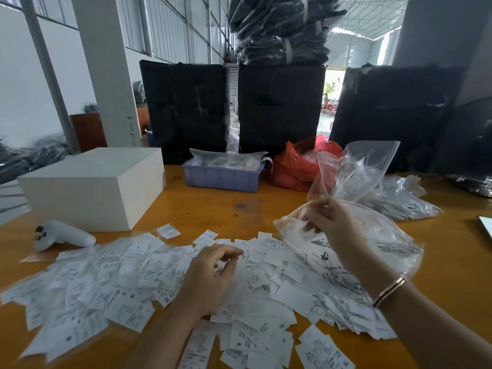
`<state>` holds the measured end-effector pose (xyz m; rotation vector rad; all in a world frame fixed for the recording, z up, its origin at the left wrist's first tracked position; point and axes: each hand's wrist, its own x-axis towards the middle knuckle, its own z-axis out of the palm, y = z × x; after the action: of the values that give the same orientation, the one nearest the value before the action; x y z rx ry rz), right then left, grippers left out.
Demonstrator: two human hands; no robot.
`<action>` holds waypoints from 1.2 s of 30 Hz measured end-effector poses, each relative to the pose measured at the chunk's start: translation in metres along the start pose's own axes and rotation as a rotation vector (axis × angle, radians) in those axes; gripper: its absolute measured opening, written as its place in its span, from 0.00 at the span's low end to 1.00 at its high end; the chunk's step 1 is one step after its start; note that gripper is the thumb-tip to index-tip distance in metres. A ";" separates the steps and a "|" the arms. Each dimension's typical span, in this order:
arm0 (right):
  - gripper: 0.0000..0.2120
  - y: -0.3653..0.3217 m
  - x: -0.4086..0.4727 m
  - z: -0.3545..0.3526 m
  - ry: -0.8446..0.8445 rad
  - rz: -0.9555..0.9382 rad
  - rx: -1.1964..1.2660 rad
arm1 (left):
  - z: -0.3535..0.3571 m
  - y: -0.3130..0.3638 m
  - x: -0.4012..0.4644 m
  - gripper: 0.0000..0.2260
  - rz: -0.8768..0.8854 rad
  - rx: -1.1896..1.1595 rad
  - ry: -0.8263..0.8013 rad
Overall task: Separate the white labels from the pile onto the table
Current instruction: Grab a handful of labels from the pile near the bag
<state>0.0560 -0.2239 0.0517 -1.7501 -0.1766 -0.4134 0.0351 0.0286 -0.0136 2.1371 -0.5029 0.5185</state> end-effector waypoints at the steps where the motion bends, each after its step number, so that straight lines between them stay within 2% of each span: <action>1: 0.06 -0.001 -0.007 0.008 -0.058 0.046 0.095 | -0.001 0.001 0.000 0.13 -0.040 -0.060 -0.016; 3: 0.10 0.000 -0.022 0.025 -0.203 0.122 0.210 | -0.002 0.005 0.000 0.09 -0.119 -0.177 -0.075; 5: 0.14 0.004 -0.036 0.041 -0.329 0.153 0.190 | -0.001 0.010 0.000 0.06 -0.192 -0.286 -0.140; 8: 0.15 0.012 -0.046 0.058 -0.409 0.168 0.143 | 0.000 0.013 0.000 0.17 -0.237 -0.361 -0.205; 11: 0.15 0.015 -0.046 0.064 -0.436 0.163 0.128 | 0.004 0.014 0.001 0.07 -0.287 -0.397 -0.169; 14: 0.12 0.017 -0.038 0.066 -0.400 0.190 0.083 | 0.004 0.009 0.002 0.03 -0.369 -0.451 -0.053; 16: 0.08 0.020 -0.030 0.068 -0.294 0.192 -0.028 | 0.002 0.008 0.003 0.01 -0.427 -0.470 -0.002; 18: 0.07 0.023 -0.025 0.066 -0.169 0.095 -0.357 | 0.001 0.006 0.003 0.03 -0.473 -0.514 0.041; 19: 0.08 0.025 -0.024 0.065 -0.163 0.037 -0.554 | 0.001 0.005 0.004 0.03 -0.490 -0.538 0.055; 21: 0.10 0.028 -0.027 0.063 -0.252 -0.006 -0.863 | 0.001 0.005 0.005 0.03 -0.503 -0.579 0.060; 23: 0.07 0.030 -0.035 0.065 -0.342 -0.017 -1.042 | 0.002 0.006 0.005 0.03 -0.509 -0.611 0.063; 31: 0.15 0.032 -0.046 0.062 -0.319 -0.150 -1.168 | 0.000 0.005 0.006 0.12 -0.545 -0.678 0.066; 34: 0.15 0.033 -0.048 0.058 -0.231 -0.181 -1.119 | 0.000 0.005 0.006 0.12 -0.562 -0.726 0.080; 36: 0.11 0.034 -0.050 0.058 -0.136 -0.211 -0.998 | 0.000 0.005 0.005 0.10 -0.579 -0.744 0.078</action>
<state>0.0311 -0.1700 -0.0075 -2.7588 -0.2815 -0.5909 0.0367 0.0250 -0.0085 1.4335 0.0022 0.0552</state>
